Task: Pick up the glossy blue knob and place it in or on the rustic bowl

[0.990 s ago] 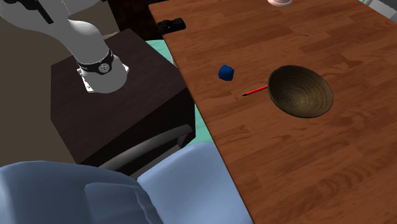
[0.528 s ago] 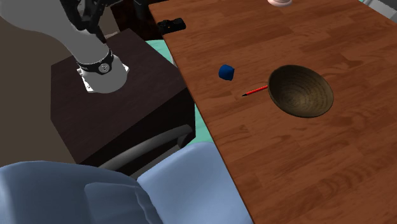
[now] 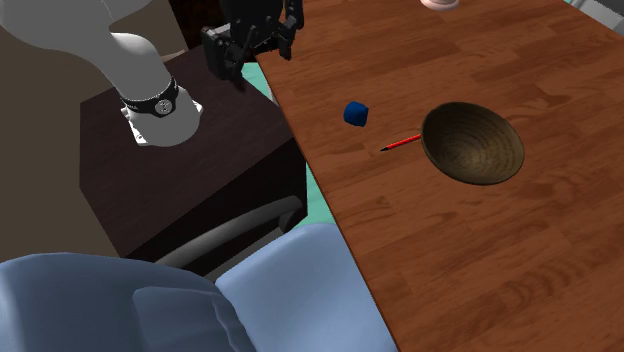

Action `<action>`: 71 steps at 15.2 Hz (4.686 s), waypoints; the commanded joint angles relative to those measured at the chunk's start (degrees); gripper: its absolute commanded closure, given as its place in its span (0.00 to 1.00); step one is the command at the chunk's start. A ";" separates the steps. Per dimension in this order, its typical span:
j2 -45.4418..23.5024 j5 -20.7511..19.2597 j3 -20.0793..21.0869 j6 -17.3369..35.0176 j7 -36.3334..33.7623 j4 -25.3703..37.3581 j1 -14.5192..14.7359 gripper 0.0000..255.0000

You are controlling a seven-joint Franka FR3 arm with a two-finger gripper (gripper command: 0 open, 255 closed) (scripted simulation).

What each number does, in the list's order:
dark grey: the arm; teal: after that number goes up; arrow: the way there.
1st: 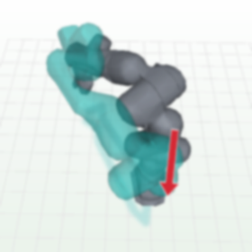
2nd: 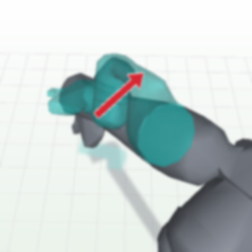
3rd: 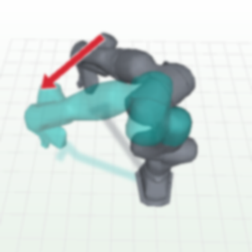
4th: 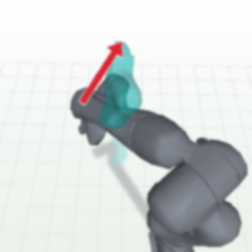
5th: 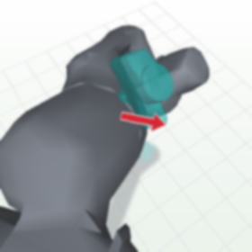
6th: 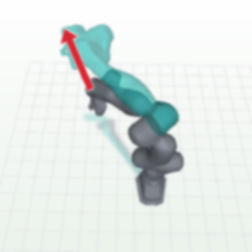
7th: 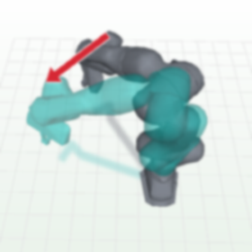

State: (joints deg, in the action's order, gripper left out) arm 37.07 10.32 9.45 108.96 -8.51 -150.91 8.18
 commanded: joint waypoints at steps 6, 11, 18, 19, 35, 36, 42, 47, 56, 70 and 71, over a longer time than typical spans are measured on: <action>-11.42 3.97 6.25 14.26 -4.26 0.62 3.07 0.00; -21.56 4.32 10.63 24.10 -7.87 3.33 4.27 0.00; -32.46 1.29 14.12 33.41 -12.64 6.78 4.82 0.00; -33.21 1.03 14.21 34.30 -12.84 6.62 4.83 0.00; -36.78 -0.45 14.49 38.33 -13.95 6.04 4.87 1.00; -36.78 -0.46 14.49 38.33 -13.96 6.04 4.87 1.00; -36.02 -0.11 14.50 37.46 -13.76 6.18 4.88 1.00; -32.40 1.23 14.32 33.02 -13.04 7.15 4.93 1.00; -26.86 2.57 13.59 25.11 -12.41 9.70 5.08 1.00; -20.97 3.04 12.23 13.75 -12.42 15.33 5.09 1.00; -23.30 2.08 12.32 13.77 -12.69 17.56 4.57 1.00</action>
State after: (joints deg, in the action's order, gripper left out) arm 14.72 12.86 21.71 123.21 -20.94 -134.71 12.96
